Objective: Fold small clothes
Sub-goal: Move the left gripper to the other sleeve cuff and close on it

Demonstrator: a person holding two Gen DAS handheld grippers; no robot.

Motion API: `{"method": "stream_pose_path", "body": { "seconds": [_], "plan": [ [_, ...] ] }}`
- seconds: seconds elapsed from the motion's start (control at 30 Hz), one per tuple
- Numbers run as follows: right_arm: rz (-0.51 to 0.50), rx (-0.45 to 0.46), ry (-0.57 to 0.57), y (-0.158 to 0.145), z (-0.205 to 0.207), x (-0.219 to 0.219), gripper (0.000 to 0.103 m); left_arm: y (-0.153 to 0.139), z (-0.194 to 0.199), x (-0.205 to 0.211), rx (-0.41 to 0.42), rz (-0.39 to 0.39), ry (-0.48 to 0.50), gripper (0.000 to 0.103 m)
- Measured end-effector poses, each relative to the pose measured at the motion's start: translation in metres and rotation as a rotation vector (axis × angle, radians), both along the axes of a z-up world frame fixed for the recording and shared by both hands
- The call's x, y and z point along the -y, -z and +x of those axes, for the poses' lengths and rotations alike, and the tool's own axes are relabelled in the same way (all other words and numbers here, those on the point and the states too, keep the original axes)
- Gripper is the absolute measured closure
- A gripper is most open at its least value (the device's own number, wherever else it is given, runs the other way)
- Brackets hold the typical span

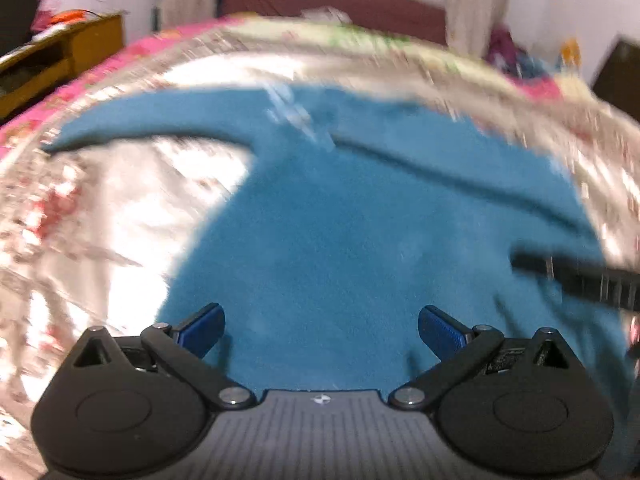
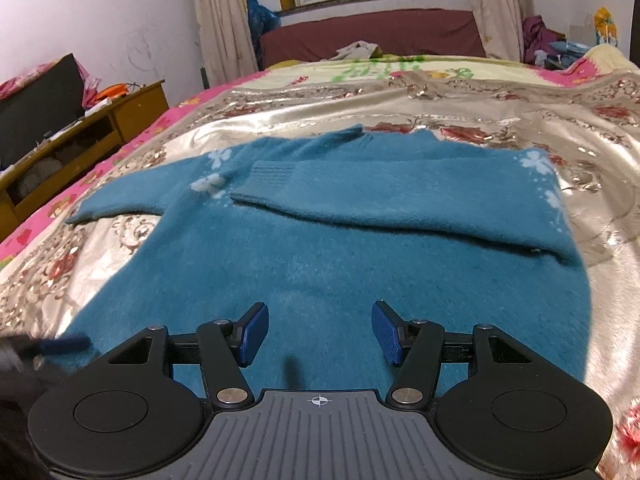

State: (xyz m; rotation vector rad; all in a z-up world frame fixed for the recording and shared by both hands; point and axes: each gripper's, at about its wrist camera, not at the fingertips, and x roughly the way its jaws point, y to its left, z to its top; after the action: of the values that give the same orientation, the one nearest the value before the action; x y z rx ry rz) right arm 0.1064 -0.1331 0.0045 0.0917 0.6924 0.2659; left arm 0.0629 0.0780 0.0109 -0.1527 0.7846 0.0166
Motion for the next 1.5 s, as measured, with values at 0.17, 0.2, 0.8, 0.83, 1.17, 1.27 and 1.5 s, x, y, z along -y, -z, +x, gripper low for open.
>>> {"method": "stream_pose_path", "body": {
  "seconds": [0.17, 0.2, 0.8, 0.83, 1.17, 1.27, 1.5],
  "plan": [
    [0.005, 0.007, -0.025, 0.002, -0.005, -0.014, 0.046, -0.031, 0.012, -0.064, 0.090, 0.035, -0.150, 0.000],
    [0.002, 0.009, -0.034, 0.003, -0.005, -0.018, 0.046, -0.034, 0.018, -0.083, 0.095, 0.032, -0.194, 0.000],
    [-0.032, -0.037, -0.101, 0.031, 0.018, -0.077, 0.042, -0.003, 0.105, -0.255, 0.195, -0.110, -0.508, 0.003],
    [-0.036, -0.040, -0.101, 0.033, 0.019, -0.078, 0.042, 0.000, 0.110, -0.260, 0.195, -0.132, -0.518, 0.006],
    [-0.036, -0.033, -0.095, 0.040, 0.022, -0.080, 0.038, 0.026, 0.133, -0.292, 0.173, -0.302, -0.583, 0.022],
    [-0.035, -0.028, -0.096, 0.041, 0.021, -0.081, 0.037, 0.036, 0.138, -0.295, 0.168, -0.368, -0.612, 0.028],
    [-0.008, -0.018, -0.095, 0.043, 0.020, -0.077, 0.036, 0.044, 0.125, -0.291, 0.197, -0.479, -0.643, 0.029]
  ]
}}
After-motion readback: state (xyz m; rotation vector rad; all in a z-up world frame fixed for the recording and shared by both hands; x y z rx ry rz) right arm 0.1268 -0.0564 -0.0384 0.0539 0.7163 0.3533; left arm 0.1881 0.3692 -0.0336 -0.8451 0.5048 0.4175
